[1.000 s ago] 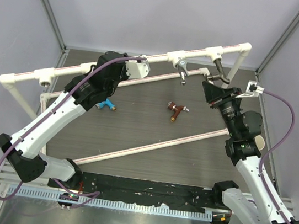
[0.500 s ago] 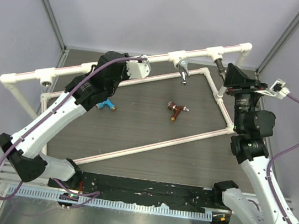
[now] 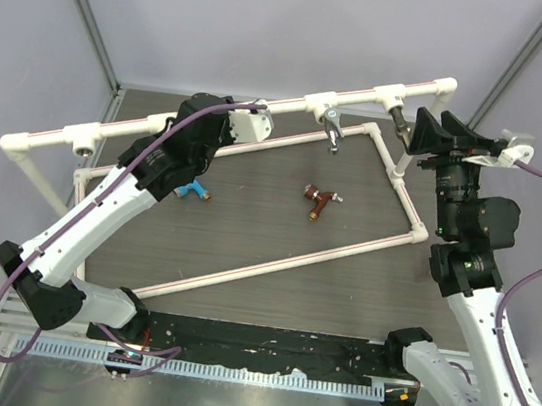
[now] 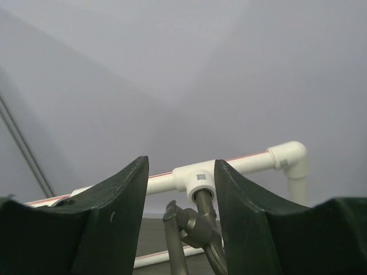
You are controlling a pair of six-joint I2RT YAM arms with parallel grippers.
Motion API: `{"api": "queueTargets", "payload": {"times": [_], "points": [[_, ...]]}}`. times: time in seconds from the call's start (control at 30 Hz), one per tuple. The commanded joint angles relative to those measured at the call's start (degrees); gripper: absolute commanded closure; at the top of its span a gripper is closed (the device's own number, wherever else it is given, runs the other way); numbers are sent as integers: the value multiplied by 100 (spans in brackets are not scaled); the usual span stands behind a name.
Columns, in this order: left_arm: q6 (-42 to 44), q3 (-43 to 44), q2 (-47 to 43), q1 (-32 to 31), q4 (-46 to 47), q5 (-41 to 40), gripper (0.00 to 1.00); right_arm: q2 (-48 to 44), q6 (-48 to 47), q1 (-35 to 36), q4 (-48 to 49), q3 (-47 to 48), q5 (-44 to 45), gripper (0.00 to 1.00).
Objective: Install the water faucets
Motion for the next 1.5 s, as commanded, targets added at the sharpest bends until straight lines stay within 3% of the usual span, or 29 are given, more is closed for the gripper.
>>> {"api": "queueTargets", "payload": {"times": [0.0,0.13,0.37,0.57,0.73,0.83,0.97,1.07,1.17,1.3,1.47], "points": [[-840,-5,8,-134,235,241,100,74,-1455,-13,-1129,973,-1543,43],[-849,-5,8,-134,226,250,100,285,-2212,-4,-2167,1615,-1843,40],[-840,-5,-1,-125,217,250,100,742,-2504,-4,-3406,2038,-1738,40],[-840,-5,34,-125,217,250,100,1015,-2670,-4,-3812,2170,-1835,41],[-849,-5,26,-134,226,232,100,1050,-2741,5,-3515,1951,-1012,41],[-832,-5,8,-134,217,223,100,998,-2549,-4,-3084,1766,-300,51],[-831,-5,-9,-134,217,223,100,1050,-2285,-48,-2890,1757,1,61],[-823,-23,-9,-134,226,223,100,1094,-1891,-179,-2863,1766,-59,69],[-814,-23,-9,-125,226,224,100,1147,-1285,-390,-2863,1766,-130,87],[-814,-31,-27,-134,243,223,100,1217,-554,-785,-2863,1757,-349,99],[-814,-23,-36,-125,226,223,100,1358,176,-1120,-2881,1713,-429,99]]}}
